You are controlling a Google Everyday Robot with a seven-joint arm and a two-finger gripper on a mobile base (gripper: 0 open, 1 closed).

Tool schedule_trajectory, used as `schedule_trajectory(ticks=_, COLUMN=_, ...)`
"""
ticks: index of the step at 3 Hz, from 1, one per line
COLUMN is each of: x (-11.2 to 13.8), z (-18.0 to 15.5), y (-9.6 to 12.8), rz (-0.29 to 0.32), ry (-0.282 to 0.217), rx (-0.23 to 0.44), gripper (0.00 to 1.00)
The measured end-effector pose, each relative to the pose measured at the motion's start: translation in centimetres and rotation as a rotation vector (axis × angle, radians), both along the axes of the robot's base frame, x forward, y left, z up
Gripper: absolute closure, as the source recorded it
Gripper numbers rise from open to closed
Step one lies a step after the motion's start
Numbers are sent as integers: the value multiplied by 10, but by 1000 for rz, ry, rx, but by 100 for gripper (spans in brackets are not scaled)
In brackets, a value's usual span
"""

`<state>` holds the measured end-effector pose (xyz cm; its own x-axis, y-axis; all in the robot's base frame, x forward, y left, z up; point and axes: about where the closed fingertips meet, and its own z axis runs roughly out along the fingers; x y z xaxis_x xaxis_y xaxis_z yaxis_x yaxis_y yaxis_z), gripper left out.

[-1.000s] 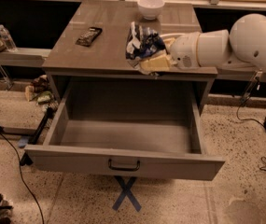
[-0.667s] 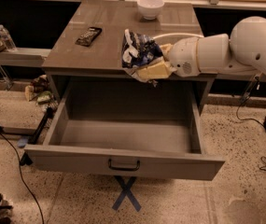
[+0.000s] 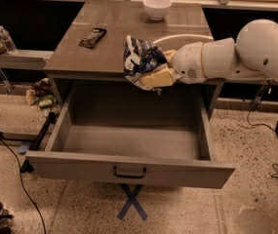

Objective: Place blue chip bag into top drawer

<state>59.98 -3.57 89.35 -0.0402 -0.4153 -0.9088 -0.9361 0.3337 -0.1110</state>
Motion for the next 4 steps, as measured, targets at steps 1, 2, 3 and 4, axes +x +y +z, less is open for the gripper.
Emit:
schedule_trajectory(ticks=1, x=-30, z=-15, y=21, rz=-31, ry=52, rx=13, gripper=100)
schedule_trajectory(ticks=2, x=-59, z=-56, y=44, rz=-51, ry=88, rx=-24, gripper=100)
schedule_trajectory(ticks=3, x=-64, z=-91, y=50, rz=-51, ry=71, rx=-82, gripper=100)
schedule_trajectory(ticks=4, x=-59, z=-129, y=50, rz=-61, ry=46, rx=-151, gripper=83)
